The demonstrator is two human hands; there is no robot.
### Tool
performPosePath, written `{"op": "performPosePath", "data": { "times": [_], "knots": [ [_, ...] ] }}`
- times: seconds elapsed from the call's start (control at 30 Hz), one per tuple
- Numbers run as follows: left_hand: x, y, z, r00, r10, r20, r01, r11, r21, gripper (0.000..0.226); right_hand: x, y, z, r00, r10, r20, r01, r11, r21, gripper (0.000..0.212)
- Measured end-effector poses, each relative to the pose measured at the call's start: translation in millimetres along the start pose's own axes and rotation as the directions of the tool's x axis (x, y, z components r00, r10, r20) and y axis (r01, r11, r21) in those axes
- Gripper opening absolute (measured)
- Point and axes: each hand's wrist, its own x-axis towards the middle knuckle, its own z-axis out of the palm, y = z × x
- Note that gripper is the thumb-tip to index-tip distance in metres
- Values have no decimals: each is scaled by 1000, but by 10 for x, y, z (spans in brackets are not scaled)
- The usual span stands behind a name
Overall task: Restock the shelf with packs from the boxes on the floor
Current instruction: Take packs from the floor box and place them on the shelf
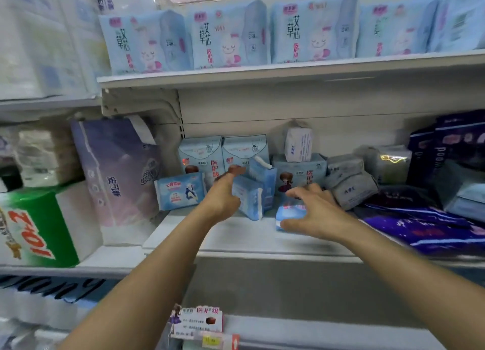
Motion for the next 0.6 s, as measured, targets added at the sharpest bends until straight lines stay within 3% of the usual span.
{"op": "performPosePath", "data": {
  "times": [0.13,0.2,0.3,0.4,0.5,0.6],
  "knots": [
    [409,-137,80,984,86,155,-135,930,343,83,303,51,124,982,83,171,-51,982,-183,94],
    [546,-249,113,974,103,203,-184,880,437,85,404,126,188,977,121,174,-79,969,-233,97],
    [629,-338,102,970,136,200,-231,769,597,87,518,214,214,997,61,56,-36,929,-369,78],
    [607,-342,-5,964,190,188,-267,679,684,72,591,246,189,1000,7,-18,-13,921,-389,60],
    [577,-388,-113,972,182,149,-236,762,603,64,664,292,128,983,63,-175,-96,978,-184,41],
    [564,-403,-164,994,51,99,-69,981,184,59,858,361,71,918,191,-348,-140,976,166,36]
  ]
}}
